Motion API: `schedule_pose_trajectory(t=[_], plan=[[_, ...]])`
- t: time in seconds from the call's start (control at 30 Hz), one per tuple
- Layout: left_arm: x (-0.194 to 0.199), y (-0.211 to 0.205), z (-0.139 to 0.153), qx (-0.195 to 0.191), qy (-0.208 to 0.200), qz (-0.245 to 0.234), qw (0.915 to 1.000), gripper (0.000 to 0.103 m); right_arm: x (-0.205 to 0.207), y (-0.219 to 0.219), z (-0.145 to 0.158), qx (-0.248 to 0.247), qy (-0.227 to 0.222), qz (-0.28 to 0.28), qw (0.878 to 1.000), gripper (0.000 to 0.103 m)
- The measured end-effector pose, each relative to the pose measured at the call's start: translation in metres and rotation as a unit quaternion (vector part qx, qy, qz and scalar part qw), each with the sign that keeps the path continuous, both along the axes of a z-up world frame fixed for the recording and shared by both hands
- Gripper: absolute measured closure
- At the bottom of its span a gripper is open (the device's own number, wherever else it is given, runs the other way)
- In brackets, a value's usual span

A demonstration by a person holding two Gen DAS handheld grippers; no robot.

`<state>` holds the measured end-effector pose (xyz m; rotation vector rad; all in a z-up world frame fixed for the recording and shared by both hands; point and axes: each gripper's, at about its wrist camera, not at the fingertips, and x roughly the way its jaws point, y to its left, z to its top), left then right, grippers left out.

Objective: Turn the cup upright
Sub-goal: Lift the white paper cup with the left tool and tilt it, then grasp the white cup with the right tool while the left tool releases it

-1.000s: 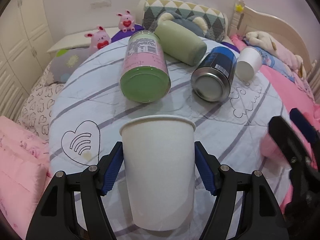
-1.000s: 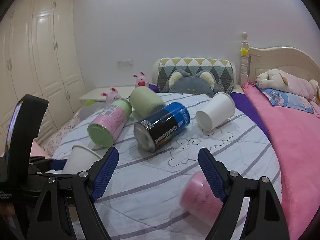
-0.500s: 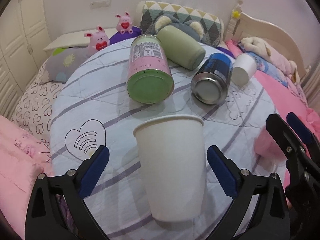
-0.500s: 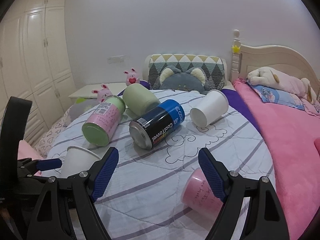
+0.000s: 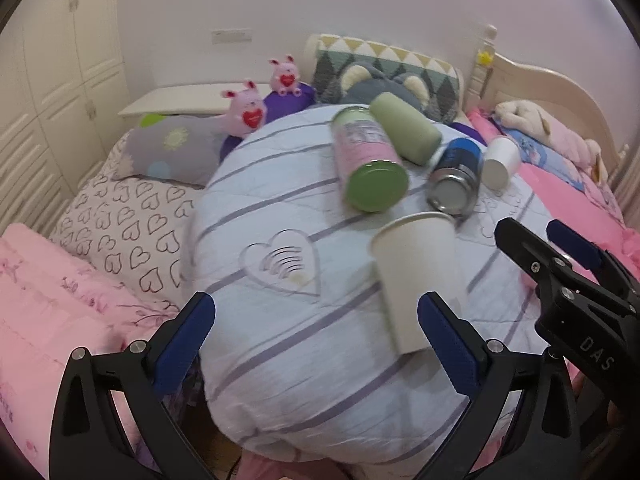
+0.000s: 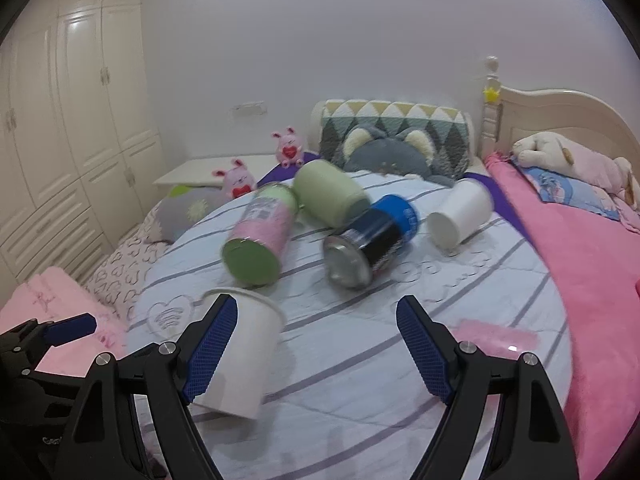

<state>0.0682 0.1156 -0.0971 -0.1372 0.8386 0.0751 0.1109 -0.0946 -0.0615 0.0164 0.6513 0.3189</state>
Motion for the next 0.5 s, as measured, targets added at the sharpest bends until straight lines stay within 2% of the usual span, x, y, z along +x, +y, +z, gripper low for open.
schedule_pose_trajectory(t=[0.27,0.5], plan=[[-0.008,0.018,-0.006,-0.011,0.006,0.001,0.9999,0.001,0.006,0.028,-0.01,0.009,0.044,0.02,0.999,0.02],[-0.004,0.024,-0.018,-0.015,0.021,-0.008,0.9996,0.001,0.029,0.043,-0.026,0.025,0.109,0.028,0.993,0.02]])
